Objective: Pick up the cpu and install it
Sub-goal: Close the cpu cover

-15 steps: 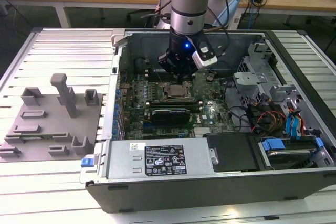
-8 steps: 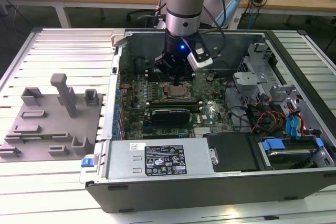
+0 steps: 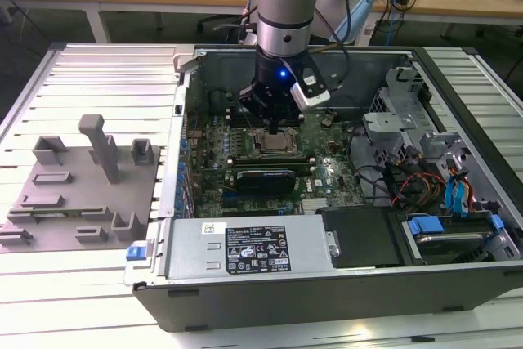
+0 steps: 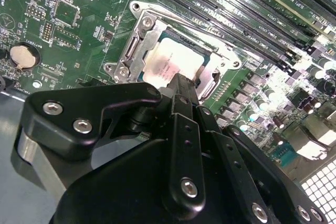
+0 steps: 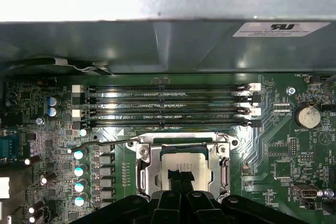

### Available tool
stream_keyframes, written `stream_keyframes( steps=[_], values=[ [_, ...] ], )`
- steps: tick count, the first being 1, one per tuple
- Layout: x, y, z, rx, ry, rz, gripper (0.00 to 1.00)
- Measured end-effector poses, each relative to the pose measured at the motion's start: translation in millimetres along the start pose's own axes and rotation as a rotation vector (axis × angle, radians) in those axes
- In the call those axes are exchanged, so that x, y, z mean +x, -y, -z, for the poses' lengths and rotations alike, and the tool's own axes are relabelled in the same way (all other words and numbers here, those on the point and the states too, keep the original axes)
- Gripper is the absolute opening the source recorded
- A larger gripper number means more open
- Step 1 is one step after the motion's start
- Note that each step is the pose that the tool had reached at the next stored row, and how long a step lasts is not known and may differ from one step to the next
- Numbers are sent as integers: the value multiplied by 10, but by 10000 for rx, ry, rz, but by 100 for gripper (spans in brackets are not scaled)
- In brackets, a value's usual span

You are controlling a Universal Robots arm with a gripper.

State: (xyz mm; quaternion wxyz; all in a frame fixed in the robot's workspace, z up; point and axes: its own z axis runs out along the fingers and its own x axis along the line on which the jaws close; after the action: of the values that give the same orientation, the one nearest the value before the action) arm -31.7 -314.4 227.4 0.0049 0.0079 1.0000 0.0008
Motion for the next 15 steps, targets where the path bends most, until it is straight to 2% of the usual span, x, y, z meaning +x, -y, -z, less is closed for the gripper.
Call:
stream_keyframes(
  steps=[9, 15],
  values=[
    [51, 3, -30, 1, 0, 1, 11],
    [112, 4, -58, 0, 0, 1, 11]
  ],
)
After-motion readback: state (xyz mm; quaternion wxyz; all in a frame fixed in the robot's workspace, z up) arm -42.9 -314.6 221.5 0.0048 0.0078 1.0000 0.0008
